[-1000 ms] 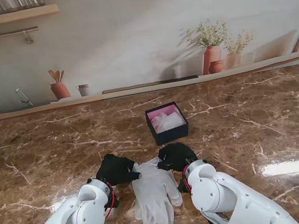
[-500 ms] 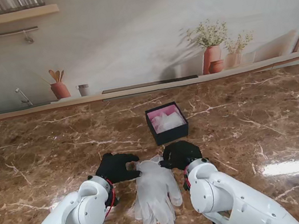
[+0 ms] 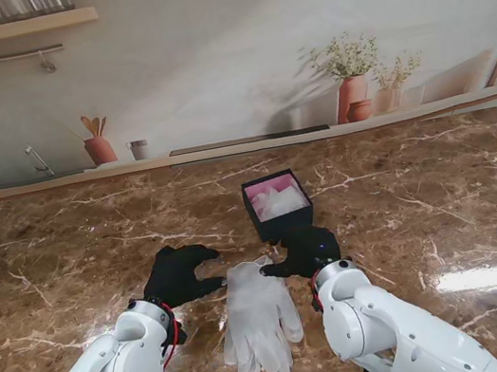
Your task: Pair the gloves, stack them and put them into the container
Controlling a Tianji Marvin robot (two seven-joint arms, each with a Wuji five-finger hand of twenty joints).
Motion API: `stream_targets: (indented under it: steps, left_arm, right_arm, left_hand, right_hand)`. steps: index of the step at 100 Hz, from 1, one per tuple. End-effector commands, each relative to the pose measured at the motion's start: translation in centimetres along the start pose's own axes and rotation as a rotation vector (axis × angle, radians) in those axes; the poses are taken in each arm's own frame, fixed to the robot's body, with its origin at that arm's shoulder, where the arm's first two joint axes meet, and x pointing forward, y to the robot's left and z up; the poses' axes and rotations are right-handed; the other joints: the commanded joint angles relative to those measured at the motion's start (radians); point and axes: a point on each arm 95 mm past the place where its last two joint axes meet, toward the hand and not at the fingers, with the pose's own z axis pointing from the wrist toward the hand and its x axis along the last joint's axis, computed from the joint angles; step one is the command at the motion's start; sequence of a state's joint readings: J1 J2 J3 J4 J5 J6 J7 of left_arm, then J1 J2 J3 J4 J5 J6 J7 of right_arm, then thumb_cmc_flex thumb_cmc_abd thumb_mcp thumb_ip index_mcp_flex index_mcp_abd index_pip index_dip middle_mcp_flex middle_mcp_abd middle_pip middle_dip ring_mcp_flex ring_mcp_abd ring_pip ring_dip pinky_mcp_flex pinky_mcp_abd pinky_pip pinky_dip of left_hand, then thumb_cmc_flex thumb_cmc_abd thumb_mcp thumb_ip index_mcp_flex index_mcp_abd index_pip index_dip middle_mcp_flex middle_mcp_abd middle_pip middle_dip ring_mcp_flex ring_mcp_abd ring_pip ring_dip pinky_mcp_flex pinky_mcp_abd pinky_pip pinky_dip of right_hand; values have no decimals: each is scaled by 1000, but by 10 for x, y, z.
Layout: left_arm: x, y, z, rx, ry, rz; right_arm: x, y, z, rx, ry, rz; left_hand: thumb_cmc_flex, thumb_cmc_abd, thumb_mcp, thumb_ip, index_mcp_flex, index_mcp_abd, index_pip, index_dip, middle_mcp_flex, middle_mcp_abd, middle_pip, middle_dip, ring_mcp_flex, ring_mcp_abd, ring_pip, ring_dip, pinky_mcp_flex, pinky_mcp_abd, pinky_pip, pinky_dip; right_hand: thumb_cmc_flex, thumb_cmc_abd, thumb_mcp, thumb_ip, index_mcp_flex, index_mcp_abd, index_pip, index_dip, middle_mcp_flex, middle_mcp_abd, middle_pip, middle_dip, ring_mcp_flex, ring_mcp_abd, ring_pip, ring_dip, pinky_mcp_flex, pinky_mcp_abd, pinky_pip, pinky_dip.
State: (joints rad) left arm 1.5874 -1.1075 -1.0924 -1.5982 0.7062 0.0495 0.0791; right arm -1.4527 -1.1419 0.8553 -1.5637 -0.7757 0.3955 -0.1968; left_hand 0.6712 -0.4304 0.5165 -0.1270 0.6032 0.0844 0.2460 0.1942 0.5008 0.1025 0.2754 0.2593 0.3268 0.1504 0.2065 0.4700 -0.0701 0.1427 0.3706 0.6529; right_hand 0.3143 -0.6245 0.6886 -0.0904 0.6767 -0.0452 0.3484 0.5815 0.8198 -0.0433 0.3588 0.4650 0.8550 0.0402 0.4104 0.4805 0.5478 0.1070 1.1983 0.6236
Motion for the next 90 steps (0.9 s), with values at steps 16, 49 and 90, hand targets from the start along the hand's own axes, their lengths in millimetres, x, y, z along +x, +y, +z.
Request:
stream_targets:
  steps: [16,49,90]
  left_arm:
    - [10,-10,-11,61,45,-3]
    - [12,-19,-18,94,68,-1]
    - [11,-20,-20,106,63,-3]
  right_arm:
    - [12,-9,17,55,24,-47]
    - [18,-31,40,140,35,-234]
    - [23,-45,42,194,75,-268]
  left_hand:
    - [-38,39,-41,31,-23,-14,-1,-2,-24,-16,-3,-16,-31,-39,-27,-19,-12,-15,-44,-10]
    - [-28,44,-66,34,-5,-32,12,5,-18,-16,-11,-20,-28,-47,-35,-26,-18,-9,-65,-6]
    - [-18,55,-88,36,30,-57,39,18,-13,-43,-17,-23,-25,-58,-43,-32,-20,-2,-83,7]
  right_hand:
    - [-23,-37,24,44,-28,-1,-9,-30,-19,5,-59,-67,12,32,-88,-81,31,27,-29,-48]
    - [27,-33,-25,41,-119,47,-76,-87,-72,37,-81,-133,166,-31,119,51,155,-60,164,16]
    - [350,-152,-142,-69,213,-273,494,70,253,-167,511,567,166,-142,665,394,96,-56,282,147]
